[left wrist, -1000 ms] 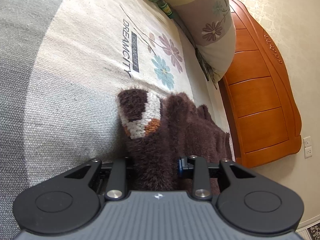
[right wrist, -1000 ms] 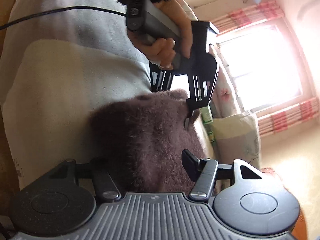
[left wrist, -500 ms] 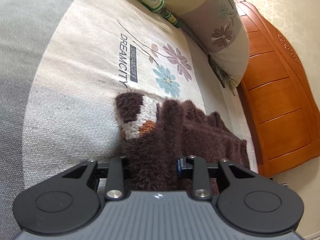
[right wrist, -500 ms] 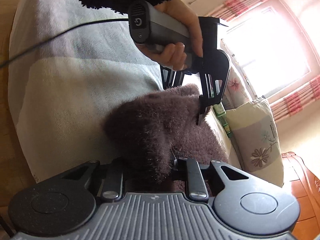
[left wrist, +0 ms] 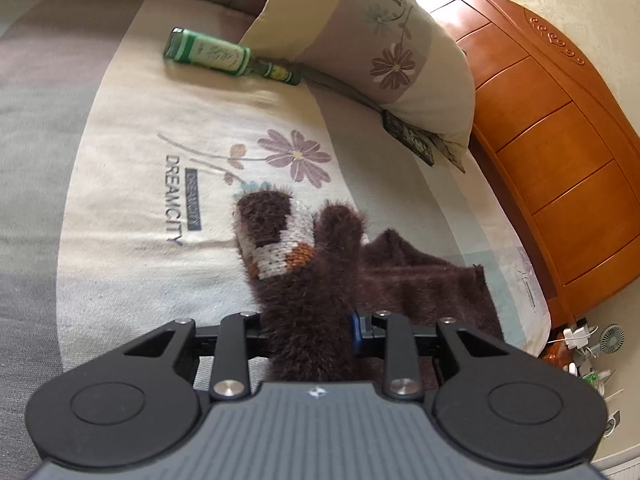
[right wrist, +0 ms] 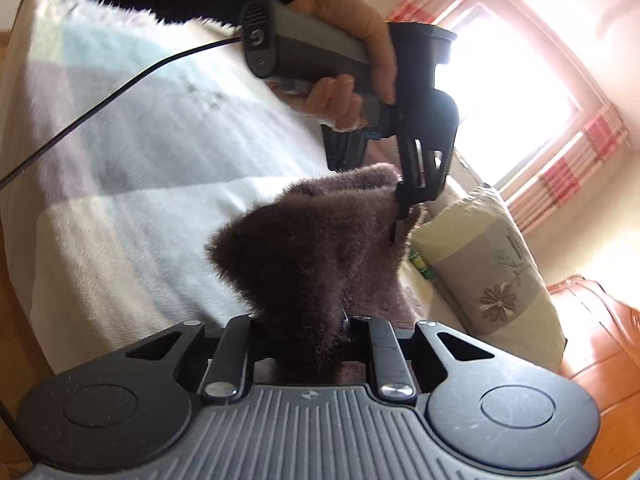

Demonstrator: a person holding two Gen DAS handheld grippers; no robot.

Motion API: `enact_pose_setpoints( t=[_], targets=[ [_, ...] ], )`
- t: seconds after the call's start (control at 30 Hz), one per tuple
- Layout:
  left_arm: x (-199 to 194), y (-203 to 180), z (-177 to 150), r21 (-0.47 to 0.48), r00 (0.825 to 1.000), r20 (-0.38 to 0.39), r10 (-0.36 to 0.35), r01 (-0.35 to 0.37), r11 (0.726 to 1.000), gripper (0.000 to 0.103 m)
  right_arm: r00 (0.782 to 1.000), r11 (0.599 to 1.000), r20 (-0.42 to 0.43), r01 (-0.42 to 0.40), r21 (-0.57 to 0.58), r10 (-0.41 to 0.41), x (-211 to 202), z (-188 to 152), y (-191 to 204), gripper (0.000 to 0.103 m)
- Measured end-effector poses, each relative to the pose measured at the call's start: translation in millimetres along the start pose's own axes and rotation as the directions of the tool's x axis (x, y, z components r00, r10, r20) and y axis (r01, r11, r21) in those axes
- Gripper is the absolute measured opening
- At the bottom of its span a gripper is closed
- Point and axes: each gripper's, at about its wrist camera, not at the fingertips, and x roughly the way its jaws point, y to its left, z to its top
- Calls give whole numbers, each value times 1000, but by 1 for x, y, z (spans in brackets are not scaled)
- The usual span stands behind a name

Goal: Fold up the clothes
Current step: 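Lift the held sweater with both grippers and turn it over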

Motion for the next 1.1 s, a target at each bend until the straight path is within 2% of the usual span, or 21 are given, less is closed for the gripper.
enact_pose_setpoints(
  t=[0.23,0.5,0.83,1.1],
  targets=[
    [1,-51,13,77,998,8,70,-70,995,29,999,993,23,32,113,-35,-10,-16,-44,20],
    [1,-113,28,164,995,18,100,-102,981,29,995,976,49,76,204,-87,-25,-33,-83,20],
    [29,-192,44,272,996,-13,84,-78,959,30,986,945,16,152,289,-163,-39,-70,-128,20],
    [74,-243,45,311,997,-58,59,-38,950,29,981,902,-33,190,387,-192,-47,-109,-163,20]
  ],
)
